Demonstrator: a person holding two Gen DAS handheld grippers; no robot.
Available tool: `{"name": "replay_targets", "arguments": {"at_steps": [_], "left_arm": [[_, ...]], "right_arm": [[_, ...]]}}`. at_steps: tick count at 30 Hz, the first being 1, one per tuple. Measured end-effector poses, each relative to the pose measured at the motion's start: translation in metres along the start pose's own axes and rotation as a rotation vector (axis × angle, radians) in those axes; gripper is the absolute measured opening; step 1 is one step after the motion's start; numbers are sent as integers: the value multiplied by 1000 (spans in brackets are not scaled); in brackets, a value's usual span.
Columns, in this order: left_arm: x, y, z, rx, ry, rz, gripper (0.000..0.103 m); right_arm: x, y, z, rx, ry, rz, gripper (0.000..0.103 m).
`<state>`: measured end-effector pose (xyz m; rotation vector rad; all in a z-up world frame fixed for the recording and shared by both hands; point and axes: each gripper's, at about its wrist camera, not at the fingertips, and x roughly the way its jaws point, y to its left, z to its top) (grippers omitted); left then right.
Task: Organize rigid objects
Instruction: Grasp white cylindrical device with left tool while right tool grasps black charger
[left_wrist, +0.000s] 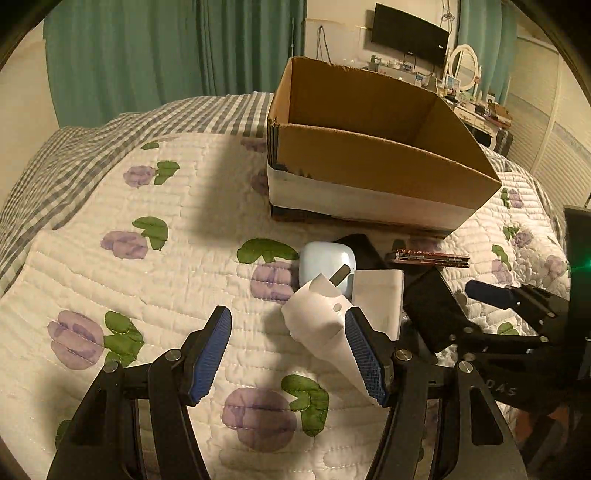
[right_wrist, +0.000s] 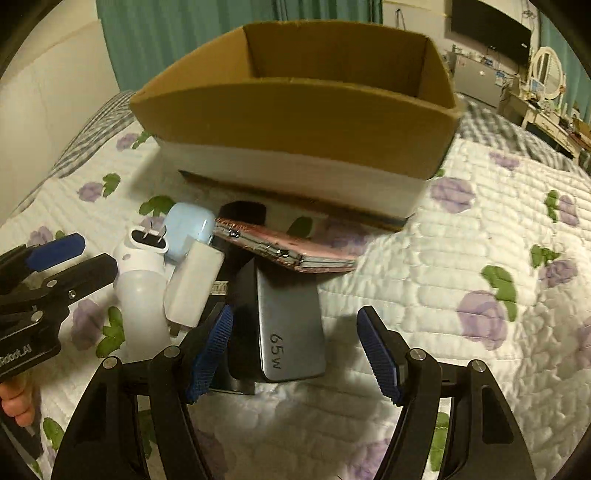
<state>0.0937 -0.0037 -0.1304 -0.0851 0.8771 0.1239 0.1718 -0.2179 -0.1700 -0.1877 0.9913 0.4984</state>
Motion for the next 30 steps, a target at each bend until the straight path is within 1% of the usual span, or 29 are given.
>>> {"name": "replay_targets", "arguments": {"at_steps": [5,7,10,14,16,17,18,21,24,28,30], "left_arm": [[4,-2,-3,10,12,5,67],[5,-3,-4,10,12,-12,67],[8,-6,-6,17,31,-28,67],[11,-16,-10,32,39,-43,67],[14,-22,-12,44,52,-54,67],[15,-24,-13,47,60,-61,67],[17,-26,-15,47,67,-68,67],[17,-31,-20,55,71,-73,67],[18,-28,-20,31,76,-87,67],[23,-24,-18,5,91,-85,67],[24,-23,-17,-8,90,-79,67]], "right_arm": [[10,1,0,9,26,20,69],[11,0,0,17,29,38,66],[14,-2,2,25,33,50,66],[20,-18,3,96,55,111,67],[20,-18,2,98,57,114,67],[18,-17,2,93,56,112,65],[17,-15,2,87,53,124,54],[10,-6,0,40,38,80,54],[3,-4,-1,28,23,60,54],[-24,3,-1,-53,-65,-69,54],[-33,-1,1,-37,-96,-68,54]]}}
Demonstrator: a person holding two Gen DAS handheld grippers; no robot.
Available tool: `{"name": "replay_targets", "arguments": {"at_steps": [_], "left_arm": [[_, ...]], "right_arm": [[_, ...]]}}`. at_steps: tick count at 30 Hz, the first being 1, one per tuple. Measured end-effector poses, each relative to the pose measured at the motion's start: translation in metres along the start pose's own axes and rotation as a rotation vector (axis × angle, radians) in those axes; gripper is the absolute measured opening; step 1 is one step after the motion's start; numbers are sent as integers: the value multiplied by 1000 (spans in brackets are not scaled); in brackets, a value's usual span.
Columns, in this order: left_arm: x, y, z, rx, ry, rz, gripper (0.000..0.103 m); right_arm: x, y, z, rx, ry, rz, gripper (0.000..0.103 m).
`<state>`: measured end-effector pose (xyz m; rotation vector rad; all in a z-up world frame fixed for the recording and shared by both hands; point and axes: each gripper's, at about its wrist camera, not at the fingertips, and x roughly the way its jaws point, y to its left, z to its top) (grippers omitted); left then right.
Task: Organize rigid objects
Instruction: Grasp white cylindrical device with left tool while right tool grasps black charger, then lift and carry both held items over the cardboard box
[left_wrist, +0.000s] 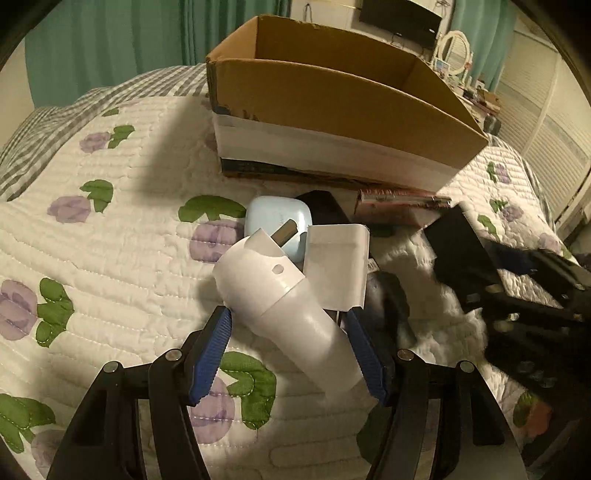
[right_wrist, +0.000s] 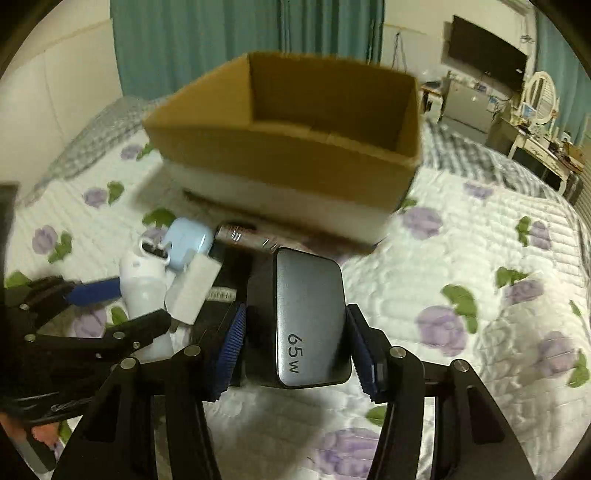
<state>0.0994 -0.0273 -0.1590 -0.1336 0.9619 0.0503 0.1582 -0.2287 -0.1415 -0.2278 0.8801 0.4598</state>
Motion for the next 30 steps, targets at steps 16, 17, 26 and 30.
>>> {"name": "replay_targets", "arguments": {"at_steps": [16,17,26,30], "left_arm": [[-7,12,13,-37,-39,-16,52],[-11,11,14,-34,-46,-17,52],[-64,1,22,0,-169,-22,52],[-85,-3,31,18,-212,-28,52]], "right_arm": [[-10,1,2,-5,-15,-3,54],[-13,1,2,-6,-21,-6,54],[-55,6,9,-11,-116,-35,54],[-77,8,19,-13,-169,-42,54]]}}
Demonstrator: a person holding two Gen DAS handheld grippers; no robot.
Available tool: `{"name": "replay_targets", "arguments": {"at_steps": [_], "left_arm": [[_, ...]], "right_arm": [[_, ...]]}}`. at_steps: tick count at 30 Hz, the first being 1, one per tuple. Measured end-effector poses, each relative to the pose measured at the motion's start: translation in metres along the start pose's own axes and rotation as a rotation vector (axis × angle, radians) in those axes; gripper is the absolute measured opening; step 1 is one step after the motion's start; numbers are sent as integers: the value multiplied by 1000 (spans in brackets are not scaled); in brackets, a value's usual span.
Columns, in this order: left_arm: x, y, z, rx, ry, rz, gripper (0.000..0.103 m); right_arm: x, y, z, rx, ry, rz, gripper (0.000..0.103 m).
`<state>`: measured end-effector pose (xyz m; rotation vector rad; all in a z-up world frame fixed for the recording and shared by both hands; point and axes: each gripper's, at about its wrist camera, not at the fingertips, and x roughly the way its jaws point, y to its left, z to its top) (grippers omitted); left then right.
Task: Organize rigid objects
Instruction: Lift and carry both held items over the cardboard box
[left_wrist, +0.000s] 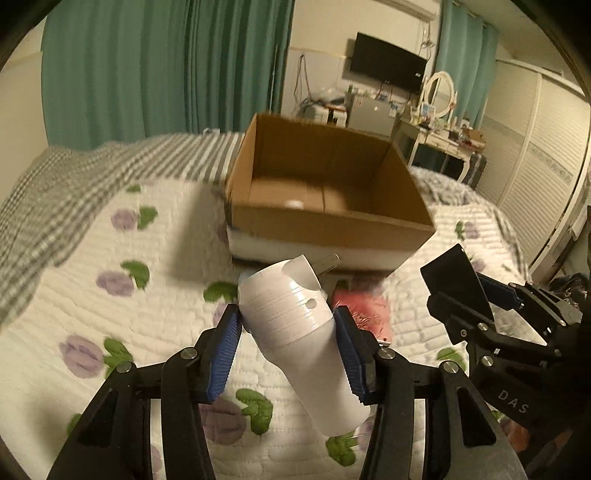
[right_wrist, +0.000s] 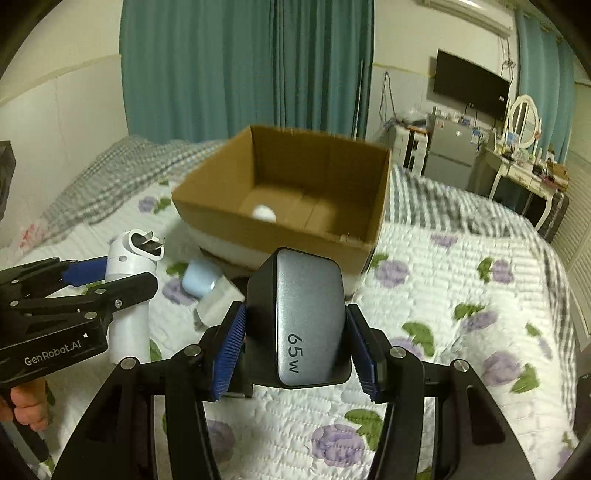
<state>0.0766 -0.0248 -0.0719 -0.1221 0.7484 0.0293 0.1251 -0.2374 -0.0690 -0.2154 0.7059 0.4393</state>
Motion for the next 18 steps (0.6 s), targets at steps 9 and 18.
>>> {"name": "replay_targets", "arguments": {"at_steps": [9,18], "left_arm": [[-21,-11,60,55,-70,3,52],[23,-21,134,104,-76,9,52]], "right_arm": [[-17,-3,50,-22,-87,1,54],[13,-23,121,-32,-146,-3,54]]}}
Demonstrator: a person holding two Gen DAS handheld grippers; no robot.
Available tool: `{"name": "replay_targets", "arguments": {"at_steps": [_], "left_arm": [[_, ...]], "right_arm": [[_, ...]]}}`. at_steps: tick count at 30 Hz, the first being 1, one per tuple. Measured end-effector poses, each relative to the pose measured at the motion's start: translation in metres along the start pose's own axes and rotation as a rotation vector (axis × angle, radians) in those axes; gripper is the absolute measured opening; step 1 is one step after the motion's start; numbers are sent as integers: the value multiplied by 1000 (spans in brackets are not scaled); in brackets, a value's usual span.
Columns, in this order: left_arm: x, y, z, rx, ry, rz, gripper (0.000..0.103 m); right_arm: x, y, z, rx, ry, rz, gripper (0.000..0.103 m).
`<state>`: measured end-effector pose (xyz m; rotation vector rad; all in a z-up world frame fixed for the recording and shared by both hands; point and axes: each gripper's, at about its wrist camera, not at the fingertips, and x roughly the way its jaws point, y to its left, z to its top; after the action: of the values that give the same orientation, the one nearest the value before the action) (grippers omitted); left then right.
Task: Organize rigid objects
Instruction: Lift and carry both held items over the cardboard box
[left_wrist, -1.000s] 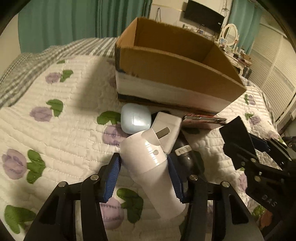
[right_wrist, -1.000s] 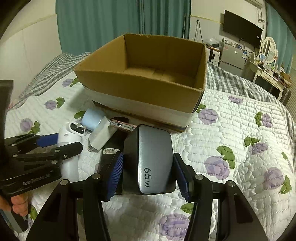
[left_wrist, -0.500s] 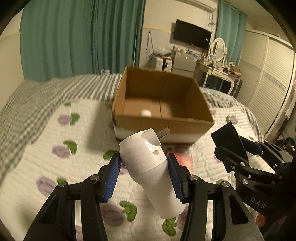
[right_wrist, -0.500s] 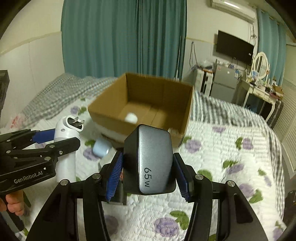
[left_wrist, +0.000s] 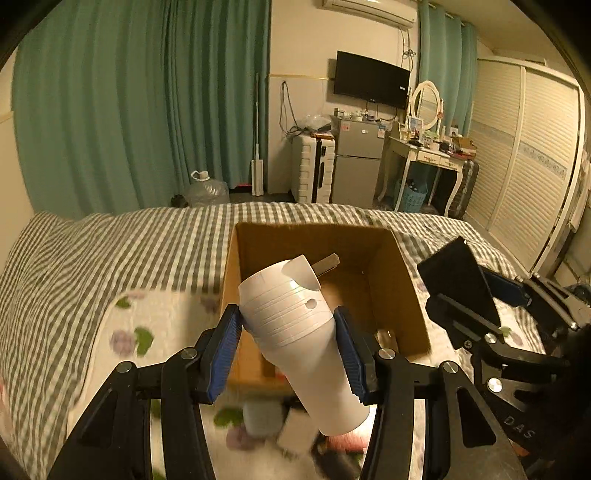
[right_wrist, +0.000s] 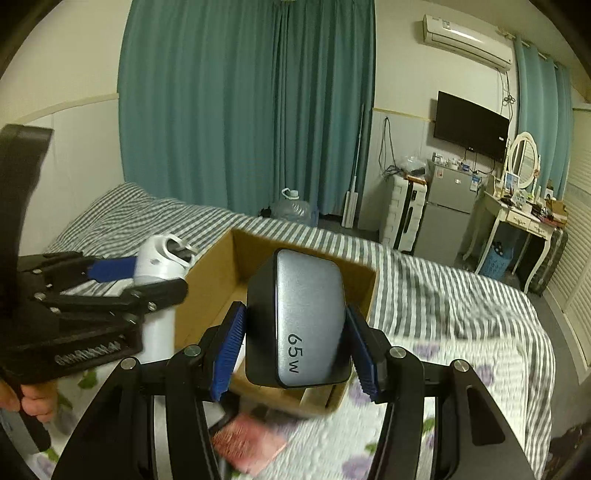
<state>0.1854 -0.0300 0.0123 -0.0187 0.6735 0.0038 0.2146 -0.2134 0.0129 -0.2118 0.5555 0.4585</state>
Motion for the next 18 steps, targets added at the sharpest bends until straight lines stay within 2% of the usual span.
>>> {"name": "replay_targets", "arguments": {"at_steps": [4,8,13,18], "left_arm": [[39,-9,15,42,37,-10,52],[77,-15,14,55,77,-16,52],[113,-16,7,25,119,-48,52],[136,-24,-1,57,153,-43,54]], "right_arm": [[27,-14,17,-4,2,-14,54],[53,-24,23,-8,19,-24,54],[83,-36,19,4,53,-30,54],[97,-45,7,24,81,-23,54]]}}
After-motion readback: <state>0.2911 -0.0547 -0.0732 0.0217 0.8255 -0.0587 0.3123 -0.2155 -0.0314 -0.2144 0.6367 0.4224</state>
